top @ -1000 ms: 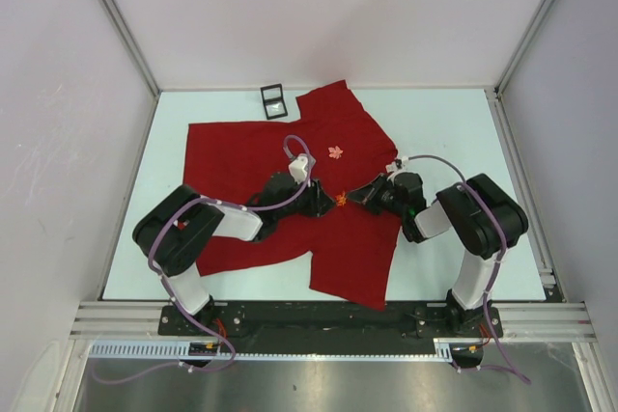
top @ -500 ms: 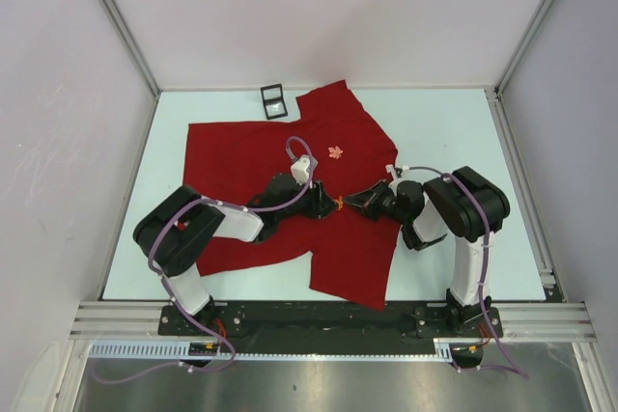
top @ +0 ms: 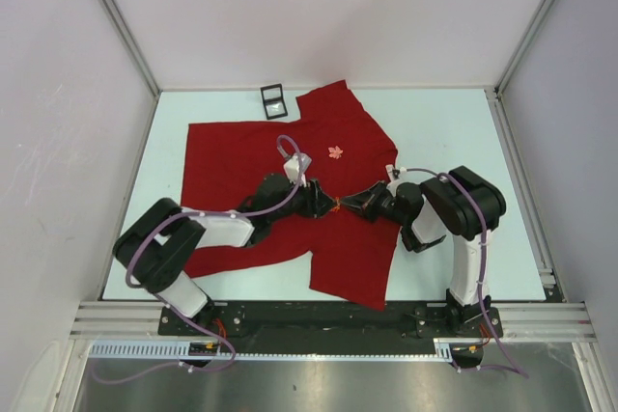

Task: Remove the brooch from the garment

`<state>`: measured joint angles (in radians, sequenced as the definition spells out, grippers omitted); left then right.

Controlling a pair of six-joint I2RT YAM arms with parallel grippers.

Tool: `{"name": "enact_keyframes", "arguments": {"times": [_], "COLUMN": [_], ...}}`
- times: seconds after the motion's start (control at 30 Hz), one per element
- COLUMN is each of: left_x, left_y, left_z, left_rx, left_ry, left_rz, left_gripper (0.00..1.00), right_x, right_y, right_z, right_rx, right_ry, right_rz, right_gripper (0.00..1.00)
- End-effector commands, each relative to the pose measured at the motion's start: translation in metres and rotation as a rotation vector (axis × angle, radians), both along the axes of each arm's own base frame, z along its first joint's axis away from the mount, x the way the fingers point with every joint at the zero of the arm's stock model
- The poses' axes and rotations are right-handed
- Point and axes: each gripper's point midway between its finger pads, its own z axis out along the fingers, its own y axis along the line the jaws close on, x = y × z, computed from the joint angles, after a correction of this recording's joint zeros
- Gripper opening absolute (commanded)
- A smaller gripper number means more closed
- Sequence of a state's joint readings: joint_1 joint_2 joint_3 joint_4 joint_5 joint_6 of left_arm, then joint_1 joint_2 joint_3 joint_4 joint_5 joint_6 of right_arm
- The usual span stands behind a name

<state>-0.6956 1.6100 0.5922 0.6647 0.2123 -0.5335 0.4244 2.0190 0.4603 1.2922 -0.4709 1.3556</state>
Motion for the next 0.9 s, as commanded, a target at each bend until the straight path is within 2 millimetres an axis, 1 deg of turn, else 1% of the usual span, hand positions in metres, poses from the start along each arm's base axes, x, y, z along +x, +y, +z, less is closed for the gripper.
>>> {"name": "enact_keyframes", "arguments": {"times": [0.0, 0.03, 0.1, 0.13, 0.17, 0.2, 0.23, 0.27, 0.3, 0.33, 0.37, 0.4, 0.43, 0.47, 0.5, 0.53, 0.57, 0.6, 0.63, 0.67, 0.7, 0.73, 0.77, 0.8, 0.87], "left_x": [-0.01, -0.011, -0.015, -0.016, -0.019, -0.019, -0.018, -0.023, -0.022, -0.022, -0.029, -0.029, -0.031, -0.035, -0.035, -0.035, -0.039, -0.038, -0.039, -0.042, -0.04, -0.041, -0.044, -0.043, -0.045], "left_y": [0.006, 0.007, 0.012, 0.014, 0.018, 0.02, 0.024, 0.03, 0.033, 0.036, 0.04, 0.044, 0.047, 0.053, 0.059, 0.065, 0.072, 0.084, 0.089, 0.098, 0.108, 0.113, 0.12, 0.126, 0.132], "left_z": [0.025, 0.035, 0.038, 0.051, 0.05, 0.057, 0.068, 0.061, 0.068, 0.071, 0.079, 0.083, 0.09, 0.088, 0.105, 0.109, 0.105, 0.115, 0.118, 0.114, 0.123, 0.126, 0.121, 0.124, 0.126], "left_rx": [-0.07, -0.085, -0.082, -0.099, -0.088, -0.092, -0.103, -0.076, -0.081, -0.083, -0.101, -0.11, -0.122, -0.106, -0.129, -0.126, -0.116, -0.133, -0.161, -0.158, -0.191, -0.227, -0.222, -0.241, -0.268], "left_ry": [-0.007, -0.022, -0.004, -0.022, 0.004, 0.003, -0.005, 0.049, 0.06, 0.074, 0.094, 0.099, 0.096, 0.124, 0.103, 0.111, 0.159, 0.161, 0.198, 0.238, 0.242, 0.277, 0.316, 0.33, 0.361], "left_rz": [0.015, 0.019, 0.027, 0.035, 0.045, 0.054, 0.073, 0.09, 0.104, 0.116, 0.117, 0.126, 0.129, 0.148, 0.17, 0.194, 0.227, 0.274, 0.31, 0.341, 0.377, 0.412, 0.439, 0.46, 0.481], "left_gripper": [0.54, 0.54, 0.55, 0.56, 0.57, 0.57, 0.58, 0.58, 0.58, 0.58, 0.58, 0.58, 0.57, 0.57, 0.58, 0.58, 0.59, 0.59, 0.61, 0.63, 0.64, 0.64, 0.64, 0.65, 0.65], "right_x": [0.0, 0.0, 0.0, 0.001, 0.001, 0.002, 0.002, 0.006, 0.007, 0.008, 0.012, 0.016, 0.02, 0.016, 0.025, 0.028, 0.026, 0.032, 0.034, 0.036, 0.038, 0.039, 0.04, 0.038, 0.034], "right_y": [0.009, 0.009, 0.009, 0.01, 0.01, 0.011, 0.013, 0.016, 0.018, 0.023, 0.027, 0.03, 0.031, 0.037, 0.042, 0.045, 0.05, 0.055, 0.058, 0.061, 0.065, 0.072, 0.075, 0.079, 0.084], "right_z": [0.024, 0.03, 0.033, 0.043, 0.042, 0.046, 0.049, 0.058, 0.061, 0.065, 0.077, 0.082, 0.086, 0.08, 0.104, 0.108, 0.107, 0.123, 0.127, 0.131, 0.133, 0.144, 0.149, 0.152, 0.148], "right_rx": [0.046, 0.05, 0.041, 0.044, 0.031, 0.004, -0.014, -0.036, -0.069, -0.125, -0.161, -0.194, -0.263, -0.315, -0.332, -0.372, -0.434, -0.45, -0.466, -0.48, -0.478, -0.456, -0.451, -0.457, -0.462], "right_ry": [-0.106, -0.123, -0.145, -0.179, -0.179, -0.22, -0.248, -0.266, -0.298, -0.373, -0.414, -0.448, -0.525, -0.516, -0.584, -0.62, -0.669, -0.728, -0.757, -0.801, -0.824, -0.869, -0.91, -0.956, -0.997], "right_rz": [0.029, 0.03, 0.035, 0.036, 0.037, 0.045, 0.052, 0.056, 0.065, 0.087, 0.101, 0.109, 0.119, 0.151, 0.14, 0.138, 0.17, 0.169, 0.177, 0.191, 0.203, 0.222, 0.235, 0.259, 0.295], "right_gripper": [0.0, 0.0, 0.0, 0.0, 0.0, 0.0, 0.0, 0.0, 0.0, 0.0, 0.0, 0.0, 0.0, 0.0, 0.0, 0.0, 0.0, 0.0, 0.0, 0.0, 0.0, 0.0, 0.0, 0.0, 0.0]}}
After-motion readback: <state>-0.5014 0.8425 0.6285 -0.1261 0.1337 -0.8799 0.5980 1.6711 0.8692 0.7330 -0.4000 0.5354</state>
